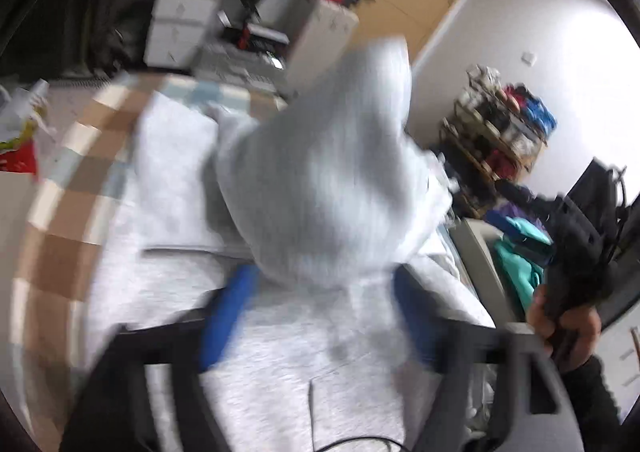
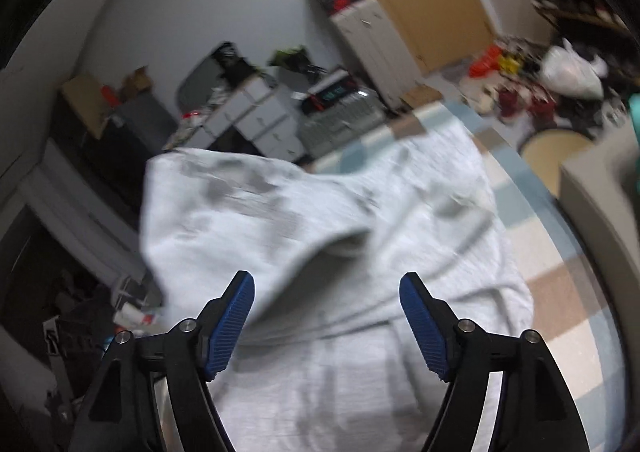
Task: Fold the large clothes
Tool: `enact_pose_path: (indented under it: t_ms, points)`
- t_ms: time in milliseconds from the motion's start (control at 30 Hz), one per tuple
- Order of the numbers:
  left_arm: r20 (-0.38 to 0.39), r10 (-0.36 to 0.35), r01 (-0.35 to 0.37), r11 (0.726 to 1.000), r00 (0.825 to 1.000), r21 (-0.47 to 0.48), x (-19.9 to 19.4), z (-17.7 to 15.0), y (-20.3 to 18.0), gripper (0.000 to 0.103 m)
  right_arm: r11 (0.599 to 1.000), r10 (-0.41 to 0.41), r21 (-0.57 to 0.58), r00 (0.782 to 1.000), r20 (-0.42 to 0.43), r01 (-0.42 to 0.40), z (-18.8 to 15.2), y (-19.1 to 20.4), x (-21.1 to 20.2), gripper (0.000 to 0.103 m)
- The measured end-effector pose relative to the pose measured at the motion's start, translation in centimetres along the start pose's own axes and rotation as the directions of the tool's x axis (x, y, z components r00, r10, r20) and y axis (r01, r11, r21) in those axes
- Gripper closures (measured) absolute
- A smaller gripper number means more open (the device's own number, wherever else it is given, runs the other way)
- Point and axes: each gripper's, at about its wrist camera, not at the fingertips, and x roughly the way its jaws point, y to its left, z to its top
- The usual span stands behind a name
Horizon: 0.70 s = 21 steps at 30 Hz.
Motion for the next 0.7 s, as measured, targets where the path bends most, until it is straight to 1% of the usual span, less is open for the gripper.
enact_pose_path:
  t_ms: [33, 67, 100, 167, 200, 233, 267, 333, 367, 400, 433, 467, 500, 533, 567, 600, 633, 667, 700]
  points:
    - [0.032, -0.010, 0.010, 1.000, 0.999, -0.004, -0.9, -0.5, 0.1, 0.024, 1.000, 0.002, -0.028, 1.000, 0.007, -0.002, 0.5, 1.3, 0.0, 0.021]
    - [0.063, 0.002, -0.001, 1.000, 0.998, -0.011, -1.6, -0.6, 0.1, 0.024, 0.998, 0.010, -0.063, 1.000, 0.010, -0.009, 1.2, 2.8, 0.2, 0.018]
    - [0.087, 0.018, -0.016, 1.000, 0.996, -0.019, -2.2, -0.9, 0.2, 0.022, 0.995, 0.018, -0.099, 1.000, 0.008, -0.018, 1.9, 4.3, 0.7, 0.012]
    - [0.118, 0.043, -0.038, 0.998, 0.992, -0.042, -3.2, -2.5, 1.4, 0.022, 0.987, 0.011, -0.162, 1.000, -0.018, -0.014, 3.0, 7.2, 2.5, 0.003]
    - [0.129, 0.058, -0.051, 0.997, 0.990, -0.054, -3.1, -2.7, 1.9, 0.022, 0.982, 0.002, -0.188, 0.999, -0.039, -0.009, 3.2, 8.4, 3.8, 0.003]
    - [0.127, 0.090, -0.082, 0.994, 0.988, -0.065, -2.9, -3.0, 2.7, 0.022, 0.977, -0.002, -0.212, 0.997, -0.072, -0.013, 3.1, 9.3, 4.9, 0.003]
    - [0.112, 0.112, -0.104, 0.991, 0.987, -0.080, -2.6, -3.0, 3.1, 0.022, 0.972, -0.021, -0.235, 0.991, -0.135, -0.011, 2.8, 10.4, 7.0, 0.003]
    - [0.072, 0.095, -0.086, 0.990, 0.993, -0.115, -1.5, -2.4, 4.0, 0.022, 0.969, -0.062, -0.246, 0.974, -0.216, 0.007, 1.8, 11.2, 9.8, 0.003]
    - [0.059, 0.086, -0.078, 0.988, 0.994, -0.135, -1.4, -2.6, 4.6, 0.022, 0.968, -0.113, -0.247, 0.960, -0.257, 0.048, 1.1, 11.3, 11.7, 0.005]
    - [0.047, 0.088, -0.080, 0.984, 0.995, -0.157, -1.2, -2.5, 4.9, 0.022, 0.968, -0.148, -0.239, 0.949, -0.278, 0.081, 0.5, 11.1, 13.0, 0.011]
    - [0.032, 0.080, -0.072, 0.978, 0.996, -0.197, -1.3, -2.5, 5.2, 0.022, 0.967, -0.168, -0.232, 0.943, -0.288, 0.101, 0.3, 10.8, 13.8, 0.019]
    - [0.025, 0.065, -0.058, 0.974, 0.998, -0.220, -1.2, -2.6, 5.6, 0.022, 0.968, -0.186, -0.221, 0.935, -0.302, 0.121, 0.0, 10.5, 14.6, 0.051]
    - [0.018, 0.055, -0.049, 0.970, 0.998, -0.238, -1.1, -2.4, 5.7, 0.022, 0.969, -0.195, -0.210, 0.927, -0.320, 0.131, -0.1, 10.2, 15.0, 0.092]
    - [0.016, 0.056, -0.050, 0.969, 0.998, -0.242, -1.2, -2.8, 6.1, 0.022, 0.965, -0.218, -0.212, 0.918, -0.330, 0.153, -0.2, 9.9, 15.3, 0.102]
    - [0.014, 0.060, -0.055, 0.969, 0.998, -0.240, -1.3, -3.1, 6.3, 0.022, 0.947, -0.279, -0.246, 0.912, -0.300, 0.208, -0.1, 9.8, 15.0, 0.100]
    - [0.013, 0.059, -0.054, 0.970, 0.998, -0.236, -1.4, -2.9, 6.1, 0.022, 0.931, -0.308, -0.281, 0.913, -0.269, 0.232, 0.2, 9.9, 14.3, 0.101]
    - [0.016, 0.052, -0.046, 0.971, 0.999, -0.235, -1.5, -3.1, 6.2, 0.022, 0.909, -0.329, -0.335, 0.919, -0.216, 0.247, 0.5, 10.5, 13.3, 0.101]
    - [0.020, 0.036, -0.031, 0.972, 0.999, -0.235, -1.7, -3.0, 6.2, 0.022, 0.887, -0.327, -0.391, 0.932, -0.157, 0.245, 1.2, 11.4, 12.0, 0.101]
    - [0.025, 0.025, -0.018, 0.971, 0.999, -0.237, -1.9, -3.1, 6.2, 0.022, 0.876, -0.323, -0.415, 0.938, -0.123, 0.247, 1.5, 12.3, 10.9, 0.101]
